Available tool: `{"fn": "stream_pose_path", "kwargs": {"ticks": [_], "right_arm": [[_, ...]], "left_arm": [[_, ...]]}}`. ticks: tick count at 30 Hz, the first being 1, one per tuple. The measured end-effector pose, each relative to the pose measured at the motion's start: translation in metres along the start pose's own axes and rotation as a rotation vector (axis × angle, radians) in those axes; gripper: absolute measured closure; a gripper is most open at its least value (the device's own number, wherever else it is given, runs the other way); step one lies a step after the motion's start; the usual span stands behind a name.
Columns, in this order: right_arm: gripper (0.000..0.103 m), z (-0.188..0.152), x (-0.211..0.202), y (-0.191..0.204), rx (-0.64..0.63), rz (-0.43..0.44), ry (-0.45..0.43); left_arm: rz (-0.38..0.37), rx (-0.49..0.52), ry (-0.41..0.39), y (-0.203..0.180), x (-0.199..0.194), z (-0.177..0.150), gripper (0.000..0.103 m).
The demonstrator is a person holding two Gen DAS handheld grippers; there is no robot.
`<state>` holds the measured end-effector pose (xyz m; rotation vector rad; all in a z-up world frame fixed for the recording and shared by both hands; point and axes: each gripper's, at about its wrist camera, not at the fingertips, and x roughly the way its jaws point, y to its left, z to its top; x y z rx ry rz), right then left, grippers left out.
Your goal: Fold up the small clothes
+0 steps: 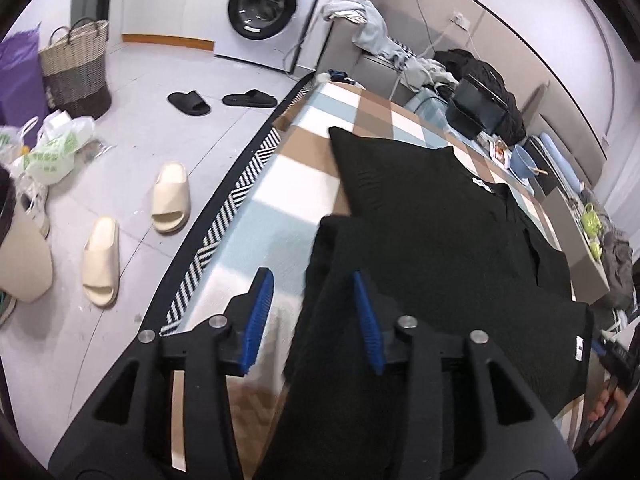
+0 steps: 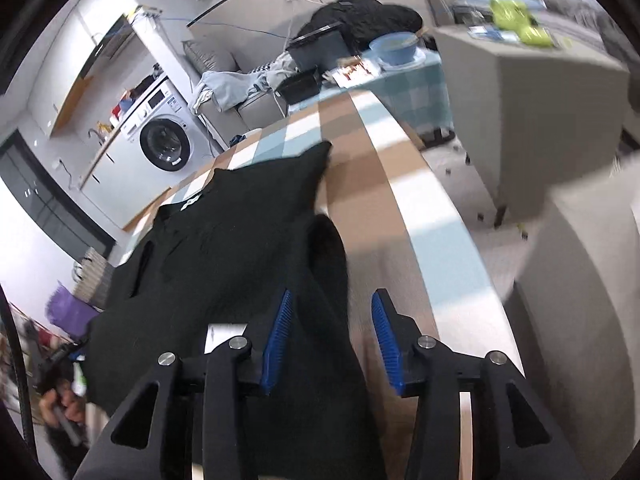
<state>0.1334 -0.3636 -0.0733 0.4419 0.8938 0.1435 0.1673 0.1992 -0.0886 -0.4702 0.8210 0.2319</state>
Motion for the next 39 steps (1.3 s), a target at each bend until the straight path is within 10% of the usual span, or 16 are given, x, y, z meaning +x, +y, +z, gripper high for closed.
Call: {"fn": "stream_pose_path", "kwargs": {"ticks": [12,15,19,27,33,39], "right_arm": [[0.055,-0.034,-0.004,0.006,-0.037,0.068,0.029],[0.081,-0.031,0.008,0.011,-0.056,0.017,0.038],[0.097,-0.025,-0.003,0.021,-0.108,0.03,-0.025],[0.098,0.02,-0.027,0.049,-0.12,0.066,-0.229],[0.098,0.029,0.025,0.032,-0.067,-0.07,-0.101],[0.081,0.019,0.029,0.003,0.052,-0.016,-0.023]], "left_arm": [[-0.031,-0.002,0.037,0.0,-0.013,-0.041,0.06],[-0.021,0.009,0.032,-0.005,-0.011,-0.043,0.093],[-0.013,0.03,-0.027,-0.011,-0.022,-0.038,0.1],[-0.038,0.082,-0.136,-0.033,-0.035,0.009,0.101],[-0.001,0.081,-0.06,-0.029,0.006,0.028,0.101],[0.001,0.047,-0.014,-0.022,0.016,0.023,0.096]]}}
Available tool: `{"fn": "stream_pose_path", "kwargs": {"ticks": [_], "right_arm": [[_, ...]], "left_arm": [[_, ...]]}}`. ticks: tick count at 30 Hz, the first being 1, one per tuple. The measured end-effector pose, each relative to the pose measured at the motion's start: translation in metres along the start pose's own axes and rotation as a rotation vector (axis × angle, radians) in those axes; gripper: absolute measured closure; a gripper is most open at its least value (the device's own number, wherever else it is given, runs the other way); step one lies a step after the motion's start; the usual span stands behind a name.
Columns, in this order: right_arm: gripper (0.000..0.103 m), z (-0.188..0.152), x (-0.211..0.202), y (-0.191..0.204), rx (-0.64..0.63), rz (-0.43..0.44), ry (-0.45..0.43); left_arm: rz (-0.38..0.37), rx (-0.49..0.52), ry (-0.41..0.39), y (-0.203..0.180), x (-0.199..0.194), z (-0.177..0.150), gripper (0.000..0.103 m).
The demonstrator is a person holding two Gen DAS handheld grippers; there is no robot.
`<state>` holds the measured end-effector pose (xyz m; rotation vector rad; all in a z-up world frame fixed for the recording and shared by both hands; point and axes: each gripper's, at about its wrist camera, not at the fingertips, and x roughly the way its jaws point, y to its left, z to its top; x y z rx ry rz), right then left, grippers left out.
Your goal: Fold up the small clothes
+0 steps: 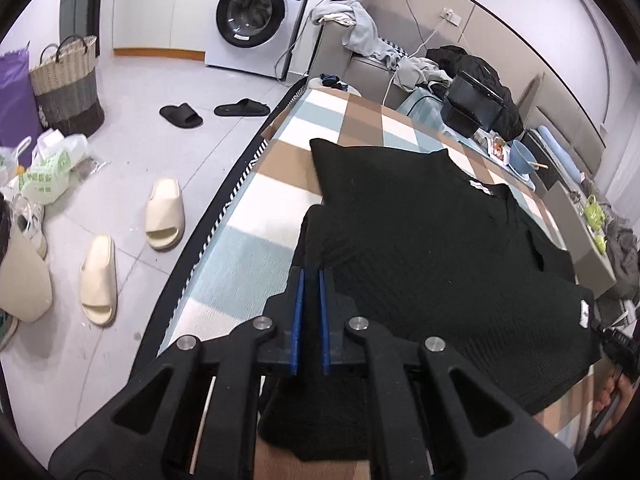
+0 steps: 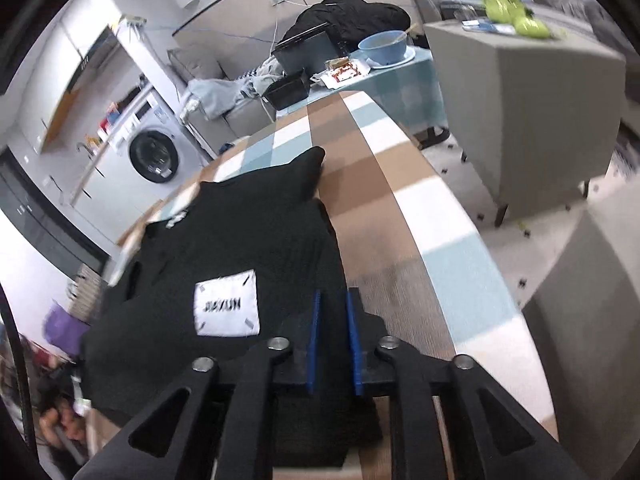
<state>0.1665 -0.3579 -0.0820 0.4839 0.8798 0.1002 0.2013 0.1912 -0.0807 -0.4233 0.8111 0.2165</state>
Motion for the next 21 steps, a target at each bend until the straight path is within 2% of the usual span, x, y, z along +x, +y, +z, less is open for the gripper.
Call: {"fn": "stream_pose_path", "kwargs": {"ticks": [2,4,6,8,11,16,19,21], "right_arm": [[0.064,-0.008,-0.013,-0.011,0.049,0.039,0.003],[0.06,-0.021,-0.028,-0.024,0.108,0.094,0.003],[0.059,-0.035,-0.042,-0.033,0.152,0.144,0.013],[0.054,-0.046,-0.05,-0.036,0.176,0.183,0.02],[0.053,-0.057,-0.049,-0.036,0.2,0.243,0.029],[0.053,-0.054,-0.028,-0.027,0.198,0.256,0.042],[0.055,-0.045,-0.02,-0.016,0.168,0.238,0.019],[0.059,-0.039,-0.025,-0.003,0.124,0.258,-0.016]], "left_arm": [[0.01,-0.02,0.001,0.006,-0.007,-0.004,0.084],[0.015,-0.052,-0.001,0.015,-0.016,-0.011,0.064],[0.007,-0.091,-0.005,0.023,-0.024,-0.017,0.056],[-0.003,-0.122,-0.002,0.03,-0.031,-0.025,0.054],[-0.017,-0.152,0.021,0.036,-0.035,-0.038,0.053],[-0.049,-0.172,0.052,0.036,-0.038,-0.054,0.052],[-0.07,-0.181,0.057,0.034,-0.042,-0.061,0.051],[-0.071,-0.177,0.064,0.032,-0.044,-0.066,0.05]]}}
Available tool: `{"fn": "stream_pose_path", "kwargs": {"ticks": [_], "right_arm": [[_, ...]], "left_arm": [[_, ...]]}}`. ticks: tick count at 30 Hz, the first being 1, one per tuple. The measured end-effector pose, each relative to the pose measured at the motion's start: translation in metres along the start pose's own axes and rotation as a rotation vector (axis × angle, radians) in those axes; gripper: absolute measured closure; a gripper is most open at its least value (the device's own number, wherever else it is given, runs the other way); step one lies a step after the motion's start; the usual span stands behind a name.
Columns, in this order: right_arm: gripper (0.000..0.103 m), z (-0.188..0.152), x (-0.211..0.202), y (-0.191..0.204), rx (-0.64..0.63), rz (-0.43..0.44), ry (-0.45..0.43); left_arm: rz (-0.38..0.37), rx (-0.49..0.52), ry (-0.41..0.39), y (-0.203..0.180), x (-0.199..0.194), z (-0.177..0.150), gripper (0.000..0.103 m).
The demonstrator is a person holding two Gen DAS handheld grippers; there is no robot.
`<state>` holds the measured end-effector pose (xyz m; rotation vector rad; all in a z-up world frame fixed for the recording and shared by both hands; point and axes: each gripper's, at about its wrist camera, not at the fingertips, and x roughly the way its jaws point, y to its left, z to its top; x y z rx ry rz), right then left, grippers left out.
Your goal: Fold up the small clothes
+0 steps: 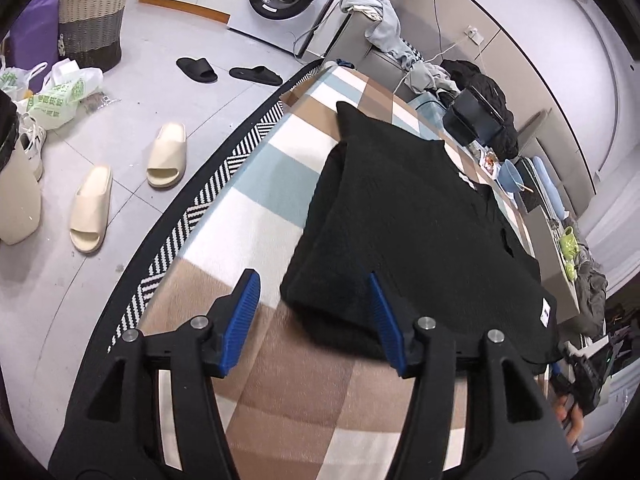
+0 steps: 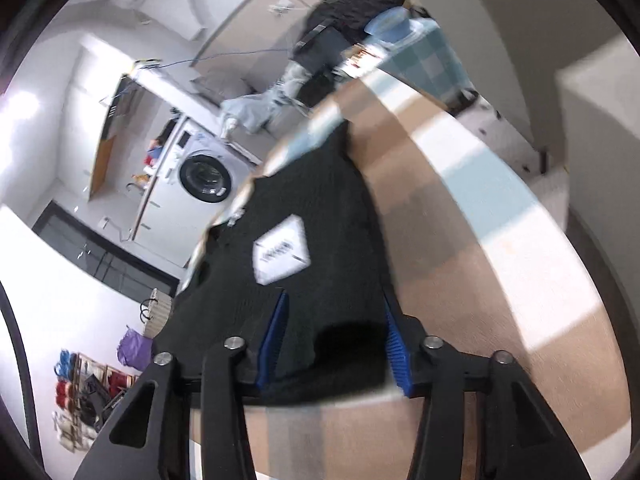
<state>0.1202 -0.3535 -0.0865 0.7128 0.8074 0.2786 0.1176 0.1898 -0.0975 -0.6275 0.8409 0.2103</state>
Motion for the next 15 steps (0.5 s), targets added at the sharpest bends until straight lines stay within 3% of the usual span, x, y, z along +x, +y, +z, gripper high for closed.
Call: {"fn": "stream_pose_path", "kwargs": {"ticks": [3,11,12,15], "right_arm": [[0.059,0.002,-0.004,0.017,-0.068,0.007,-0.024],[0.059,0.001,0.001,0.015,-0.047,0.042,0.001],[0.059,0.001,0.0,0.016,-0.045,0.041,-0.001],[0.059,0.002,-0.002,0.016,-0.038,0.038,-0.01]], "left_arm": [[-0.021,0.008,0.021,-0.002,-0.001,-0.007,0.047],[-0.043,-0.023,0.036,-0.005,0.015,-0.005,0.046],[-0.049,-0.035,0.015,-0.006,0.014,-0.003,0.052],[-0.058,-0.015,-0.038,-0.011,0.012,0.004,0.087]]}}
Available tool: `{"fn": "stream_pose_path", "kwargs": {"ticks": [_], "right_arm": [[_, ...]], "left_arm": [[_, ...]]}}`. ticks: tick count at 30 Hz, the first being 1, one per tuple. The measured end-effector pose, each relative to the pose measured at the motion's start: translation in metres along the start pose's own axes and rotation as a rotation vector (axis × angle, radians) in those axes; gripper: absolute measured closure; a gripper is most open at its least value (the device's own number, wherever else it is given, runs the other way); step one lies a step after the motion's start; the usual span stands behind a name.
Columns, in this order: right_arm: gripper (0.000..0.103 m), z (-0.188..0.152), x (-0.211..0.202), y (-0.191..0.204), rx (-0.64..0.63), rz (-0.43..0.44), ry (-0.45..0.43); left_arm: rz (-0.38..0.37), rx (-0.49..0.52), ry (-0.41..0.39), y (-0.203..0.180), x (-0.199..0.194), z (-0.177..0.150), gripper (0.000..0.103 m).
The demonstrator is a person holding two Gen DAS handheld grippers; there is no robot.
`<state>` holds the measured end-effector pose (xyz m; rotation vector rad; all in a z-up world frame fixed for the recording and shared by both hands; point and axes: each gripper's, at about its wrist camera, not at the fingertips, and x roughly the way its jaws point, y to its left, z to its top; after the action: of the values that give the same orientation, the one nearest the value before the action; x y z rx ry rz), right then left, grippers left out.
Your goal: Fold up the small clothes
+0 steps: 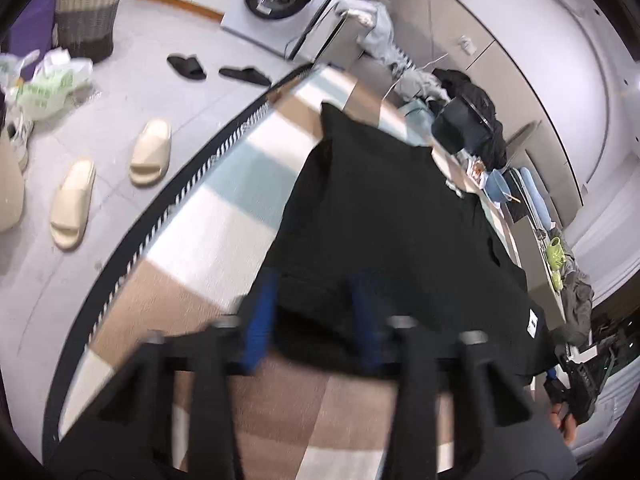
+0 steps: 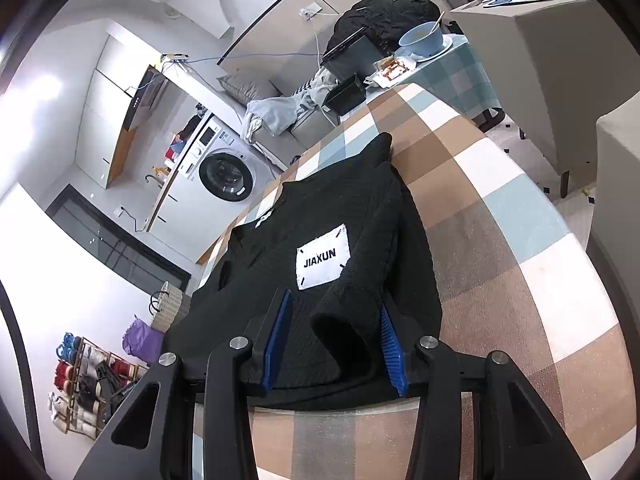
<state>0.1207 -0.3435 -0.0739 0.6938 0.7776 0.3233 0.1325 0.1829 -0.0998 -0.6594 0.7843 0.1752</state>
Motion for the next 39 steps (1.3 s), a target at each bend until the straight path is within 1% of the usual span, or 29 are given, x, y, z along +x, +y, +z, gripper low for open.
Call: {"fn": "stream_pose_path", "kwargs": {"ticks": [1,2,3,4,5,7,12,15,17,19,21,22,23,24,25,26,27,28,29,30,31,32,34,36,39], "right_arm": [[0.065,0.0,0.0,0.0,0.004,-0.003,-0.004],[0.075,0.001,0.002,0.0,0.009,-0.01,-0.005],[0.077,0.002,0.003,0.0,0.016,-0.017,-0.005],[0.083,0.003,0.004,0.0,0.023,-0.023,-0.006],[0.091,0.005,0.005,0.001,0.03,-0.024,-0.01],[0.096,0.011,0.003,0.005,0.033,-0.005,-0.03],[0.098,0.041,0.0,0.024,0.037,0.046,-0.094],[0.098,0.069,0.007,0.042,0.022,0.048,-0.132],[0.098,0.09,0.015,0.053,0.015,0.044,-0.156],[0.098,0.112,0.028,0.06,0.045,0.045,-0.177],[0.098,0.136,0.047,0.064,0.075,0.038,-0.206],[0.097,0.148,0.059,0.063,0.096,0.012,-0.22],[0.091,0.158,0.072,0.06,0.121,-0.012,-0.224],[0.084,0.168,0.088,0.054,0.151,-0.041,-0.213],[0.07,0.175,0.101,0.049,0.167,-0.084,-0.2],[0.069,0.178,0.112,0.041,0.199,-0.153,-0.184],[0.069,0.178,0.116,0.038,0.206,-0.176,-0.178],[0.068,0.176,0.118,0.035,0.202,-0.188,-0.167],[0.066,0.172,0.118,0.034,0.189,-0.194,-0.152],[0.063,0.166,0.116,0.032,0.178,-0.196,-0.135],[0.061,0.159,0.114,0.028,0.169,-0.201,-0.114],[0.061,0.153,0.112,0.026,0.154,-0.209,-0.084],[0.061,0.139,0.104,0.025,0.105,-0.227,-0.027],[0.059,0.119,0.091,0.025,0.014,-0.256,0.038],[0.049,0.086,0.066,0.026,-0.098,-0.278,0.08]], "left_arm": [[-0.003,0.011,-0.007,-0.003,0.0,0.002,0.09],[-0.008,0.015,-0.02,-0.005,-0.001,0.005,0.092],[-0.014,0.027,-0.036,-0.009,-0.002,0.008,0.094],[-0.014,0.039,-0.044,-0.014,-0.003,0.01,0.095],[-0.017,0.051,-0.054,-0.017,-0.005,0.013,0.095],[-0.035,0.065,-0.077,-0.024,-0.009,0.023,0.095],[-0.08,0.105,-0.129,-0.045,-0.015,0.059,0.095],[-0.087,0.146,-0.161,-0.061,-0.012,0.087,0.096],[-0.086,0.157,-0.179,-0.069,-0.006,0.107,0.096],[-0.084,0.159,-0.191,-0.075,0.004,0.13,0.096],[-0.087,0.137,-0.198,-0.078,0.017,0.152,0.096],[-0.089,0.126,-0.197,-0.079,0.028,0.165,0.096],[-0.088,0.112,-0.208,-0.081,0.038,0.176,0.095],[-0.074,0.094,-0.226,-0.082,0.049,0.187,0.092],[-0.042,0.087,-0.227,-0.083,0.058,0.195,0.085],[-0.008,0.079,-0.21,-0.084,0.068,0.203,0.079],[0.005,0.068,-0.183,-0.083,0.075,0.208,0.066],[-0.005,0.048,-0.152,-0.081,0.08,0.212,0.06],[-0.025,0.039,-0.148,-0.079,0.081,0.211,0.057],[-0.029,0.048,-0.152,-0.078,0.081,0.208,0.051],[-0.015,0.069,-0.154,-0.079,0.08,0.205,0.044],[0.002,0.085,-0.15,-0.079,0.079,0.201,0.044],[0.01,0.109,-0.132,-0.078,0.076,0.188,0.043],[0.03,0.136,-0.113,-0.076,0.07,0.171,0.043],[0.065,0.179,-0.093,-0.07,0.053,0.141,0.042]]}}
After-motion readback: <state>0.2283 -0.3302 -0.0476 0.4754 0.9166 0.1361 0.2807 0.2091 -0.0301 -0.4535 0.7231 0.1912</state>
